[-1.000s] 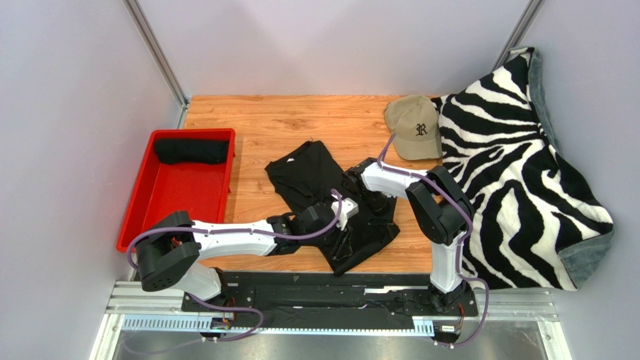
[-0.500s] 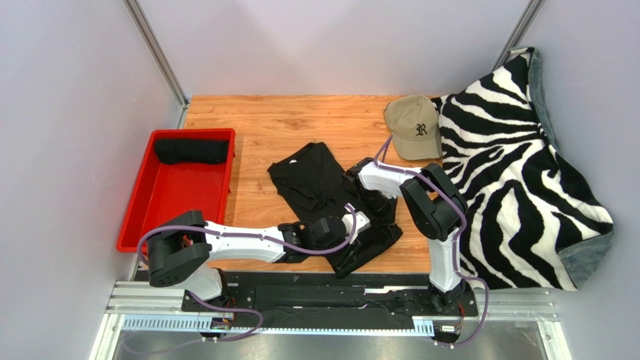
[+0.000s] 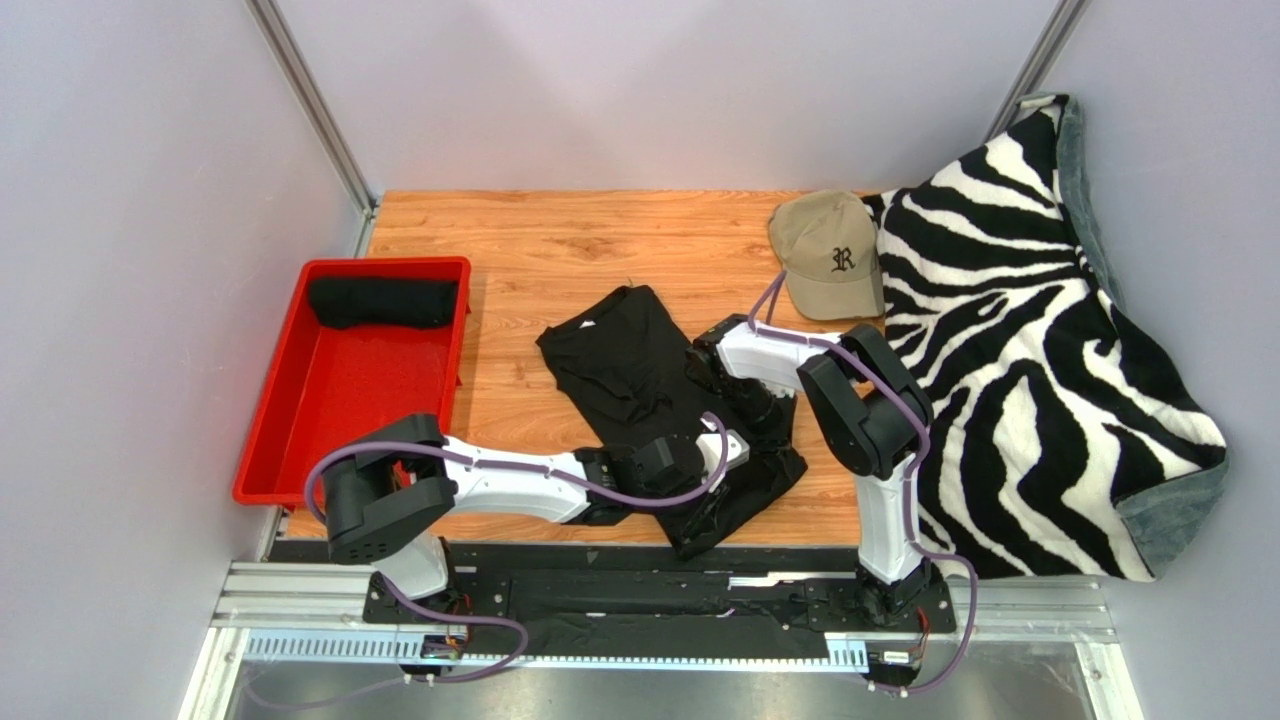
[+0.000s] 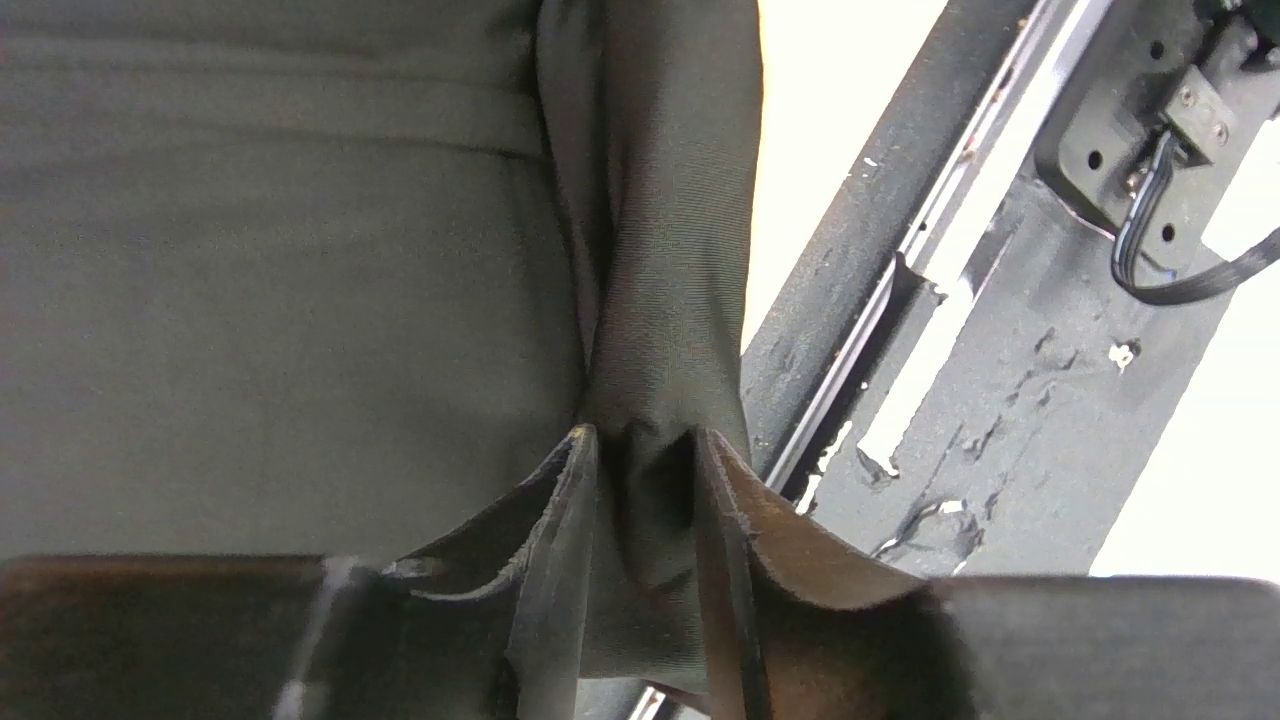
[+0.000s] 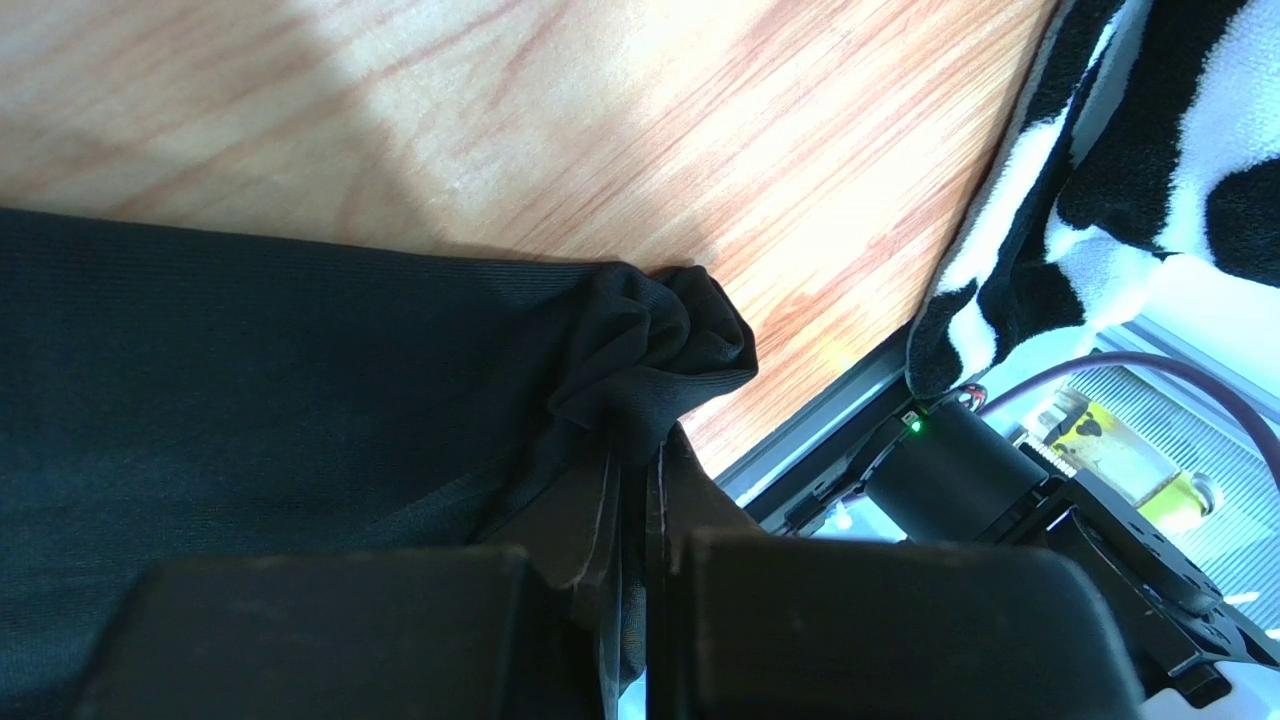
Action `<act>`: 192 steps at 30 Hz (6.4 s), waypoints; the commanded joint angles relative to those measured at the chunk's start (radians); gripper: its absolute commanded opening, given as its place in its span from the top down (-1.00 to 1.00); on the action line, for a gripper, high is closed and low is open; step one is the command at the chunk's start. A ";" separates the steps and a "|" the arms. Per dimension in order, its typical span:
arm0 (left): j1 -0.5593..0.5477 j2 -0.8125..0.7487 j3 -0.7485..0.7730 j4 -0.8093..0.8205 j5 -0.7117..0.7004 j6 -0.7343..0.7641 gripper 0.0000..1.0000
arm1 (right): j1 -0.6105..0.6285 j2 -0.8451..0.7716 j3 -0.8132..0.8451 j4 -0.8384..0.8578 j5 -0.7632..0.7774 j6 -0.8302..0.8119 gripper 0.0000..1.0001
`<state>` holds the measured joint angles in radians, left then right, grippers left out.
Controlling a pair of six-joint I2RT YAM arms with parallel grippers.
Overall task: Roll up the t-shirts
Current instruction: Roll the T-shirt to the center of the board.
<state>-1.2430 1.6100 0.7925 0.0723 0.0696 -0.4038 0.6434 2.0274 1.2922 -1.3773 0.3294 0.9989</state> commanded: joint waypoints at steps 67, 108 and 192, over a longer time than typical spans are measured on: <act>0.367 0.188 -0.064 0.178 0.550 -0.400 1.00 | 0.156 -0.949 -0.659 0.771 -0.127 0.141 1.00; 0.068 -0.154 0.065 -0.152 -0.201 -0.001 -0.09 | 0.016 -0.552 -0.464 0.807 -0.302 0.070 1.00; 0.375 0.278 -0.030 0.382 0.670 -0.421 1.00 | 0.053 -0.977 -0.686 0.725 -0.148 0.198 -0.34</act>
<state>-0.8745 1.8675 0.7776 0.4084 0.6914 -0.7887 0.6899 1.0149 0.6067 -0.7303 0.1303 1.1351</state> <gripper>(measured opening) 0.020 0.679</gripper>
